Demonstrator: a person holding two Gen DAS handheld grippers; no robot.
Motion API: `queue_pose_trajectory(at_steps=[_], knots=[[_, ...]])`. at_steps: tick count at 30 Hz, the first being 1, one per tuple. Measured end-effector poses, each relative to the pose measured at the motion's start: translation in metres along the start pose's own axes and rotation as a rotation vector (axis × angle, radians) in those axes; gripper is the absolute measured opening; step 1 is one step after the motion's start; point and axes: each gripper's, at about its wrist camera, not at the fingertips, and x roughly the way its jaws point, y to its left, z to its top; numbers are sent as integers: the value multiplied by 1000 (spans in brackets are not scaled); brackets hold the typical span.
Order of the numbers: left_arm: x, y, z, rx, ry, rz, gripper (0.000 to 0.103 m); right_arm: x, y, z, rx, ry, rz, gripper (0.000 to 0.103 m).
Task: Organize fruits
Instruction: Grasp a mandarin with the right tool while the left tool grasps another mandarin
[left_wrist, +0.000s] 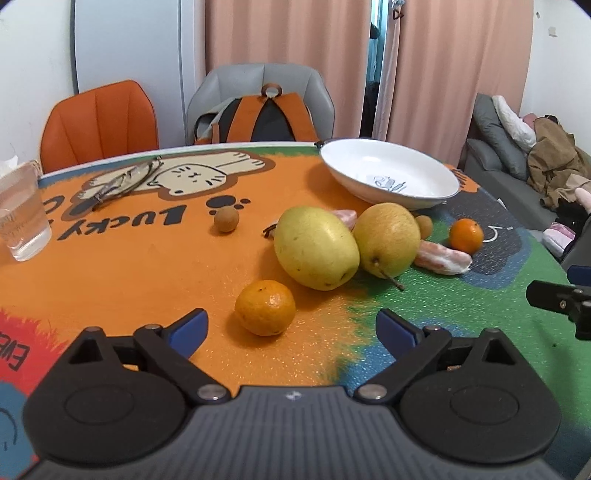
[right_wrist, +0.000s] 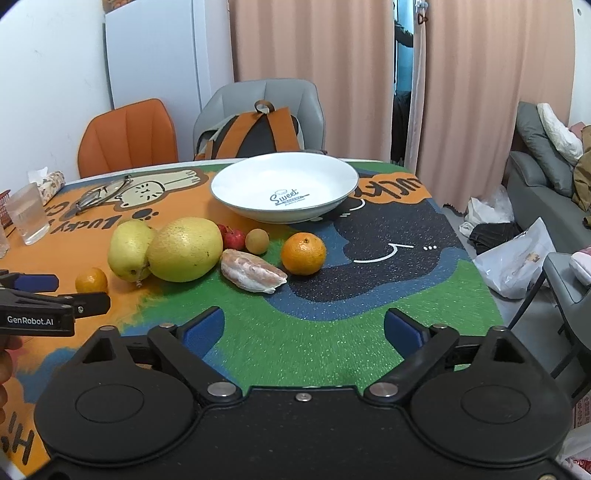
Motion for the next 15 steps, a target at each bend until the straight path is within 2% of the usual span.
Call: queue_pose_trajectory(at_steps=[9,12,15], knots=[[20,6,4,-10,18,-6,97,33,-5,16,19,34,-14,86],[26,7,5,-5,27,-8,95,43,-5,22,21,42,-21,78],[32,9,7,-5,36,-17,94,52,-5,27,19,47,-26,77]])
